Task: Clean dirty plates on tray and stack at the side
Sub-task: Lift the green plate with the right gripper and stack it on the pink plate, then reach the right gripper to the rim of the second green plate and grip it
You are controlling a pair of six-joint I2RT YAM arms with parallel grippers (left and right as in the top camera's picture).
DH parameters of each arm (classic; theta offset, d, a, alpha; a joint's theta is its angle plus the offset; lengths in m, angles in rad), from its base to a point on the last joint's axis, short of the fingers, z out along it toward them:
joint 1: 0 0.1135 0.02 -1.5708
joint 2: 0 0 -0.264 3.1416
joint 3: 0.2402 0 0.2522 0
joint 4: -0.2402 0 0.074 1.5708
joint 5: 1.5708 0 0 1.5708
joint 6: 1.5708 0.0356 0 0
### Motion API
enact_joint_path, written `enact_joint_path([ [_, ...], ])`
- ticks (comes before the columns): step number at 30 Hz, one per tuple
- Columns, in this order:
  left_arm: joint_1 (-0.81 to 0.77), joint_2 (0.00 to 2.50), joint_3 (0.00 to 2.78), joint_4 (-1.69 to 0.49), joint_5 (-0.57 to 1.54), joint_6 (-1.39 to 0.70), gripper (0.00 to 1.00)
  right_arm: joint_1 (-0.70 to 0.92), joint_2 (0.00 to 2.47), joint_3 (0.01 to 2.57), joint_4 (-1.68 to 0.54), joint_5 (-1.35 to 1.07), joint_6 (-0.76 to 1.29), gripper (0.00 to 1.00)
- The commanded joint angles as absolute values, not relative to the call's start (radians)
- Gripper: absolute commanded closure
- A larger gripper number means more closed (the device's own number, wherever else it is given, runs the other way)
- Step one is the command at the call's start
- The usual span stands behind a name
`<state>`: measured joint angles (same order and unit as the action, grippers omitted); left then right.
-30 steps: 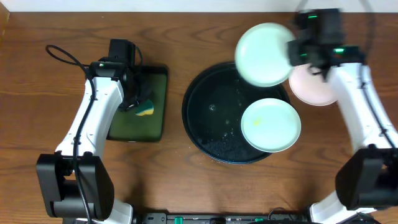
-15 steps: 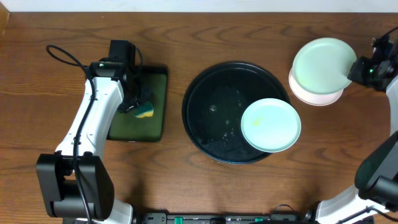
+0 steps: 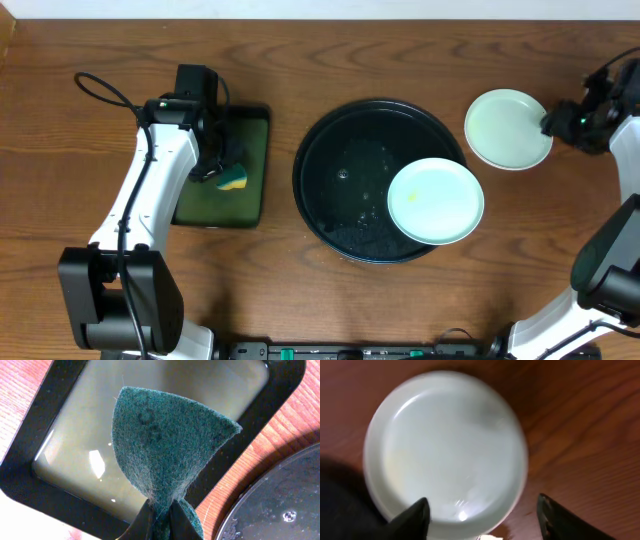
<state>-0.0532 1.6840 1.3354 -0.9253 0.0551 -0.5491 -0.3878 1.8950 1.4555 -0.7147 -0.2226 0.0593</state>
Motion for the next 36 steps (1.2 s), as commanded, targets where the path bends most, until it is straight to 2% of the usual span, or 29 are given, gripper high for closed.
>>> enact_joint_path([
  [1,-0.05,1.681,1.33,-0.931,0.061,-0.543,0.92,-0.353,1.801,1.451,-0.781,-0.305,0.112,0.29],
  [5,-0.05,1.681,1.33,-0.931,0.061,-0.543,0.93,-0.298,1.731,1.451,-0.955,-0.302,0.126,0.26],
  [6,-0.05,1.681,1.33,-0.931,0.061,-0.543,0.93,-0.276,1.724,1.451,-0.995,-0.28,0.126,0.21],
  [8,-0.05,1.681,1.33,-0.93,0.061,-0.543,0.92,-0.211,1.724,1.446,-1.084,-0.177,0.15,0.01],
  [12,-0.05,1.681,1.33,-0.931,0.06,-0.542,0.93,-0.126,1.724,1.374,-1.116,-0.04,0.294,0.01],
  [17,-0.05,1.681,1.33,-0.931,0.06,-0.542,0.93,-0.056,1.724,1.242,-1.038,-0.034,0.426,0.01],
  [21,-0.05,1.681,1.33,-0.931,0.06,-0.542,0.92,-0.028,1.724,1.188,-1.024,-0.032,0.455,0.01],
  [25,-0.05,1.681,1.33,-0.93,0.06,-0.542,0.92,-0.011,1.724,1.179,-1.041,-0.036,0.455,0.1],
  [29,-0.05,1.681,1.33,-0.93,0.06,-0.542,0.93,0.006,1.724,1.176,-1.094,-0.065,0.456,0.27],
  [31,-0.05,1.681,1.33,-0.93,0.06,-0.542,0.93,0.02,1.724,1.172,-1.121,-0.064,0.456,0.28],
  [34,-0.05,1.681,1.33,-0.93,0.06,-0.542,0.93,0.043,1.724,1.148,-1.107,-0.029,0.456,0.17],
  [35,-0.05,1.681,1.33,-0.93,0.06,-0.542,0.92,0.053,1.724,1.129,-1.084,-0.019,0.456,0.01],
  [36,-0.05,1.681,1.33,-0.929,0.06,-0.542,0.92,0.06,1.724,1.111,-1.062,-0.019,0.457,0.01],
])
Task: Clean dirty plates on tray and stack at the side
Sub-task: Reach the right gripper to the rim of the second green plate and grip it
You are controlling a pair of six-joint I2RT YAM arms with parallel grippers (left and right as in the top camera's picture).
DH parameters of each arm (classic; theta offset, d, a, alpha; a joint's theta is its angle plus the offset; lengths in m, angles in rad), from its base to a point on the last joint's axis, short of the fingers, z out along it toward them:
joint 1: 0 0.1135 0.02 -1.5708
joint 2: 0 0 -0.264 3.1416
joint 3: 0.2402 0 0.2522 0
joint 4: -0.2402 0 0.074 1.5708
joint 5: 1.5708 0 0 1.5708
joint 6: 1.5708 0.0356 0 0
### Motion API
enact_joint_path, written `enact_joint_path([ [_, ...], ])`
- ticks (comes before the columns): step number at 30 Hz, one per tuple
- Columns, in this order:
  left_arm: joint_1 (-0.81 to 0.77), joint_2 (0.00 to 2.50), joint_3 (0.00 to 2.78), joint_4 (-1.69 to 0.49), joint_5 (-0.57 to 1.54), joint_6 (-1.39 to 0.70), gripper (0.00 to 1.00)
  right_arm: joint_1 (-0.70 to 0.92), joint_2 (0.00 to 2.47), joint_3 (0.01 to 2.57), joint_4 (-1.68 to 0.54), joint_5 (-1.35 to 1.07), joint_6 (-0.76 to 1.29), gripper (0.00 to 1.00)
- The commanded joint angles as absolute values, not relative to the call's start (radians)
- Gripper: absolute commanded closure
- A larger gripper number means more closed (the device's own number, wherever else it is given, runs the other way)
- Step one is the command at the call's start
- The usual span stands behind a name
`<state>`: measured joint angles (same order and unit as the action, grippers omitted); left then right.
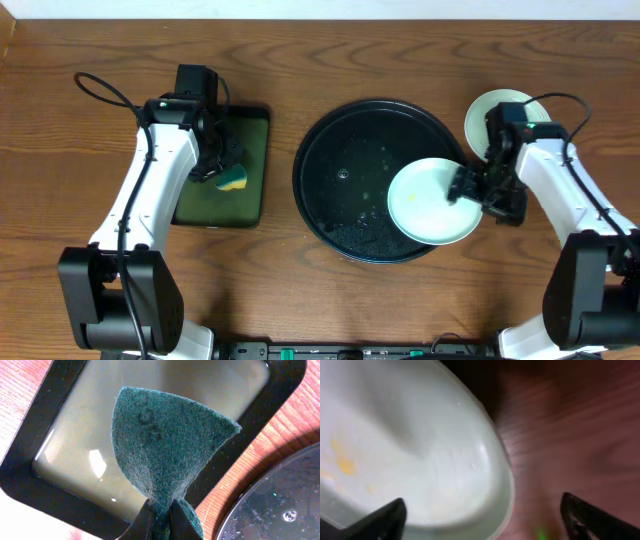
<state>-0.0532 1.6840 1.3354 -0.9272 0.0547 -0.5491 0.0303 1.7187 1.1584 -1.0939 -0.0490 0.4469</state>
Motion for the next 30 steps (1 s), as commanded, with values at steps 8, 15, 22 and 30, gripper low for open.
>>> enact_joint_path([
  [8,-0.05,1.681,1.33,-0.927,0.06,-0.535,0.93,0.072,1.724,1.012,-0.965,-0.02,0.482,0.25],
  [15,-0.05,1.681,1.33,-0.926,0.06,-0.535,0.93,0.077,1.724,1.021,-0.97,-0.035,0.482,0.99],
  [22,-0.05,1.681,1.33,-0.926,0.06,-0.534,0.93,0.078,1.724,1.114,-1.018,-0.039,0.43,0.99],
  [30,-0.05,1.681,1.33,-0.921,0.06,-0.531,0.92,0.108,1.726,1.182,-0.886,-0.241,0.263,0.99],
])
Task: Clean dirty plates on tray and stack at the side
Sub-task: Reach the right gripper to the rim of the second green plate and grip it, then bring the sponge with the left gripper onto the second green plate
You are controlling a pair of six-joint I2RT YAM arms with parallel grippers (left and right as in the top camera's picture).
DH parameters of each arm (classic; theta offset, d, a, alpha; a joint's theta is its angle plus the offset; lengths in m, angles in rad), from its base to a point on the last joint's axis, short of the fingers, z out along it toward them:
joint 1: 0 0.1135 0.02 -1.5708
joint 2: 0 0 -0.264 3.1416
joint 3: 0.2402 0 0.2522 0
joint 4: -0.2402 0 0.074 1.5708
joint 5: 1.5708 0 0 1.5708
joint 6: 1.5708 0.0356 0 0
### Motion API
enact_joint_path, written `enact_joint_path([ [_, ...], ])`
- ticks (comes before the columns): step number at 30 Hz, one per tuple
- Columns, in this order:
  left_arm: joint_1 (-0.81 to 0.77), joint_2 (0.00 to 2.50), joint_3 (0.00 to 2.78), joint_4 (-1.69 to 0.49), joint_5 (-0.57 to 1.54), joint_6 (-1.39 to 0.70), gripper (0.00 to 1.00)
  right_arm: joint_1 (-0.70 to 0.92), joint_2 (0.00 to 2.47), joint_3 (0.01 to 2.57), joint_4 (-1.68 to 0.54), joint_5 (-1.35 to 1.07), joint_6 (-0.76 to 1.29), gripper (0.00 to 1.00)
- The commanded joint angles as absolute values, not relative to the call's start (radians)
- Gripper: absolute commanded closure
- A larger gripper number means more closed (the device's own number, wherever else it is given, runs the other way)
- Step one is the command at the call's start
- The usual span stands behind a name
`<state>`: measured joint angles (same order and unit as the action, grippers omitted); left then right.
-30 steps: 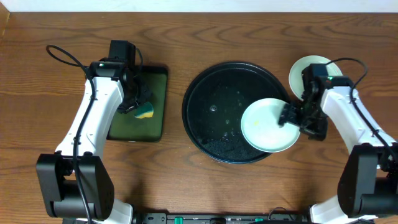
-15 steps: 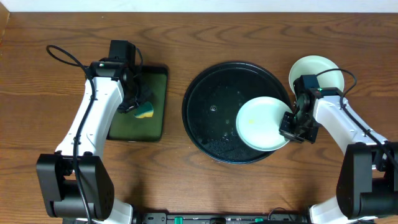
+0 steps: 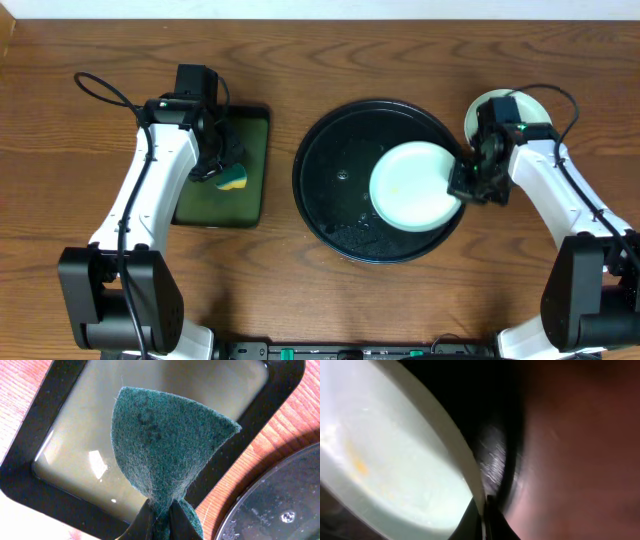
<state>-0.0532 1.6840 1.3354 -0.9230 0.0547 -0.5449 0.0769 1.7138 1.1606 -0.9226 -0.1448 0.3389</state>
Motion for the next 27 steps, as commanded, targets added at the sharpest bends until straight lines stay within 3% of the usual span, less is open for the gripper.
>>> enact_joint_path([
  [1,-0.05,1.681,1.33,-0.918,0.06,-0.531,0.93,0.116,1.728,1.182,-0.85,-0.241,0.262,0.99],
  [12,-0.05,1.685,1.329,-0.866,-0.002,-0.531,0.93,0.155,1.829,1.181,-0.656,-0.329,0.188,0.99],
  [27,-0.049,1.909,1.328,-0.745,-0.102,-0.538,0.93,0.173,2.011,1.181,-0.644,-0.348,0.216,0.99],
])
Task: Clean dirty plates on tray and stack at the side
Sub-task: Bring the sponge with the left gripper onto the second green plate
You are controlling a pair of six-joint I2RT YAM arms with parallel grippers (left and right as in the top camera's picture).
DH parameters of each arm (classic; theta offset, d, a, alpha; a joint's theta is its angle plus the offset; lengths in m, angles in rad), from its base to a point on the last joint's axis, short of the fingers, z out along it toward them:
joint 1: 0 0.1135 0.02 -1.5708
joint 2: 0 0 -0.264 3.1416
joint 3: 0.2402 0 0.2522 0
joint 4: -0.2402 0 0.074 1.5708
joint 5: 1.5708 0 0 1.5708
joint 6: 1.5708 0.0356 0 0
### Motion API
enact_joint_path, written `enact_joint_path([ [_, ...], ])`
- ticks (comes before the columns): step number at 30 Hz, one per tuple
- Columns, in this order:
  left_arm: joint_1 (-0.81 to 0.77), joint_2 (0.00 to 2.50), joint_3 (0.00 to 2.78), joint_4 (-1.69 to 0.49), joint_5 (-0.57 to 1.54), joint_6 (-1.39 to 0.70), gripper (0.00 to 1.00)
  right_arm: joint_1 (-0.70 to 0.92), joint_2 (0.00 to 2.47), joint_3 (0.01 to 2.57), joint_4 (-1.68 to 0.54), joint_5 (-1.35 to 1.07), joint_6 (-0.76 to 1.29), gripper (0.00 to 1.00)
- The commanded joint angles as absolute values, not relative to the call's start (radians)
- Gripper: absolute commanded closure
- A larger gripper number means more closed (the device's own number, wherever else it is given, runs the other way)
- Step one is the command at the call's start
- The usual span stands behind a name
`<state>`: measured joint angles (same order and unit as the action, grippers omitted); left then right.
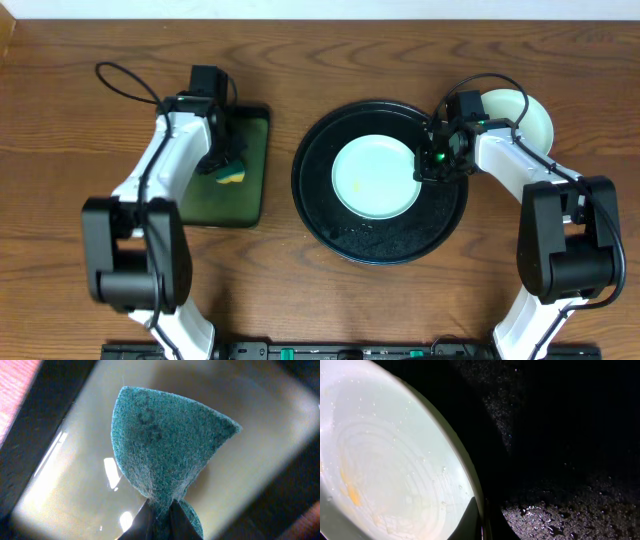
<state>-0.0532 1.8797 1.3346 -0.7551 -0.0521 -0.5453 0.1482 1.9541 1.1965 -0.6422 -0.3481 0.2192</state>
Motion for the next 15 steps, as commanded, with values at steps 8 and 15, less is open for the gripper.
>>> enact_joint_path([
  [8,-0.049,1.974,1.328,-0.704,-0.132,-0.535,0.93,0.169,2.011,1.181,-0.637,-0.349,0.216,0.99],
  [15,-0.049,1.996,1.328,-0.705,-0.144,-0.535,0.93,0.173,2.011,1.181,-0.636,-0.349,0.216,0.99],
])
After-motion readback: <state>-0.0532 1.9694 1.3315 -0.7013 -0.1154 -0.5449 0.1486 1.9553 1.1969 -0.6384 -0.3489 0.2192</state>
